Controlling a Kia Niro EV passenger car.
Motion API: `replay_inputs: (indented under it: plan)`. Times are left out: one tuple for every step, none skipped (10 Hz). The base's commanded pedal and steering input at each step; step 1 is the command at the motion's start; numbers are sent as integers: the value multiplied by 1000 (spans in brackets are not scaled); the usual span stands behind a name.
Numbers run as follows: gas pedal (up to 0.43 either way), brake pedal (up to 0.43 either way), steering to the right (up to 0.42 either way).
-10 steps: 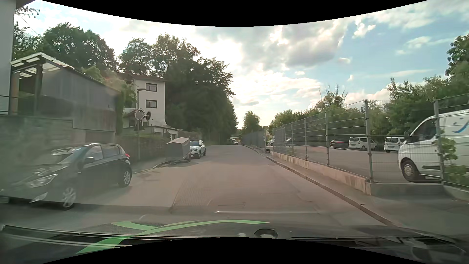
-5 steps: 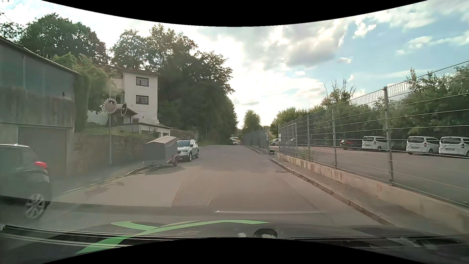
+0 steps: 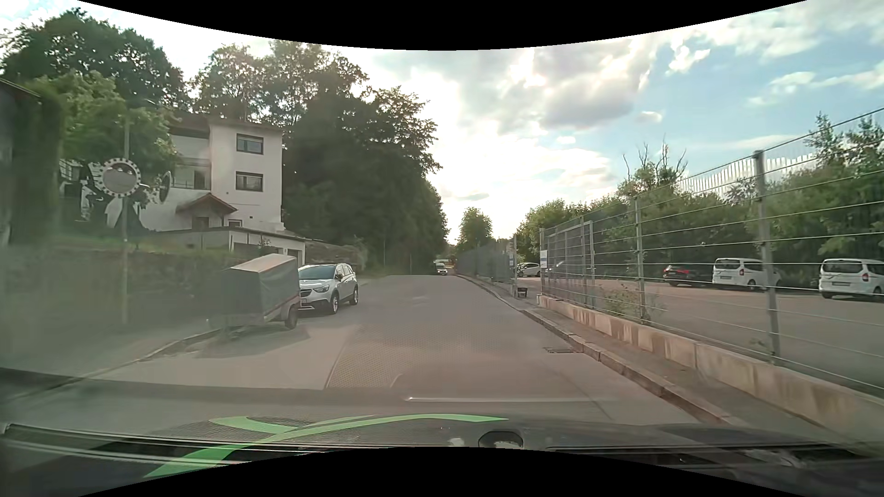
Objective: Follow the waypoints while adhering to traffic rules and regulations
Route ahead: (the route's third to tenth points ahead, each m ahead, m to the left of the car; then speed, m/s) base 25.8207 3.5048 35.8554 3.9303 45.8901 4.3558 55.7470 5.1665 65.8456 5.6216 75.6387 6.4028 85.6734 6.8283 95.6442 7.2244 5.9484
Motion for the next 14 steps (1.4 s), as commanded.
replay_inputs:
  plan:
    - [0,0,-10]
    - [0,0,-9]
    - [0,0,-9]
    - [8,0,-10]
    - [39,0,-10]
    - [47,0,-10]
    - [47,0,-10]
    - [59,0,-12]
    - [59,0,-14]
    - [59,0,-14]
    - [87,0,-14]
    - [87,0,-14]
    - [87,0,-14]
    - [79,0,-14]
